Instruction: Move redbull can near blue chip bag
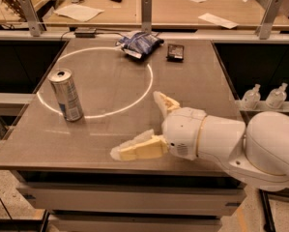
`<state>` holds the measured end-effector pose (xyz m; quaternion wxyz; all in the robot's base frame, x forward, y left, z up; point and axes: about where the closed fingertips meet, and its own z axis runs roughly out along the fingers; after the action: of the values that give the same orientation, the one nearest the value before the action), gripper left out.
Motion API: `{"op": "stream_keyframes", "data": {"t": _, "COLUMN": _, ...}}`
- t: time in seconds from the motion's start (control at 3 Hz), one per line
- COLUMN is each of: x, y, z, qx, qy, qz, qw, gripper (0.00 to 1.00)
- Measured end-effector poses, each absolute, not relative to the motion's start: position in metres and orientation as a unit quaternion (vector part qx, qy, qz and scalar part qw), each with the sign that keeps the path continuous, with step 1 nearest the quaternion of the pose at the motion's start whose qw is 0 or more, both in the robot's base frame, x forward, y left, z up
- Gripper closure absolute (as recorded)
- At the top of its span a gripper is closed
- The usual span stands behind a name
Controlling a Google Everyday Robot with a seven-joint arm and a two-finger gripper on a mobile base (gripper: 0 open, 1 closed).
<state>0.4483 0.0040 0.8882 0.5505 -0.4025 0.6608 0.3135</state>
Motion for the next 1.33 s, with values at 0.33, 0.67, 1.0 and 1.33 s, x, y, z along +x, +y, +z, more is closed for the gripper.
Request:
{"op": "stream_keyframes", "data": {"t": 0.33, "x": 0.480, "y": 0.031, "z": 0.893, "qx": -0.376, "qy": 0.655, "qz": 0.296, "qw": 0.584, "gripper": 0.00}}
{"op": "stream_keyframes", "data": {"t": 0.67, "x": 0.511, "y": 0.049, "z": 0.888, "qx": -0.354, "qy": 0.660, "qz": 0.286, "qw": 0.597, "gripper": 0.00}}
{"op": "stream_keyframes", "data": {"t": 1.0, "x": 0.542, "y": 0.073, "z": 0.882, "qx": -0.349, "qy": 0.661, "qz": 0.293, "qw": 0.596, "gripper": 0.00}}
{"op": "stream_keyframes", "data": {"t": 1.33, "x": 0.559, "y": 0.100, "z": 0.880, "qx": -0.369, "qy": 0.651, "qz": 0.313, "qw": 0.585, "gripper": 0.00}}
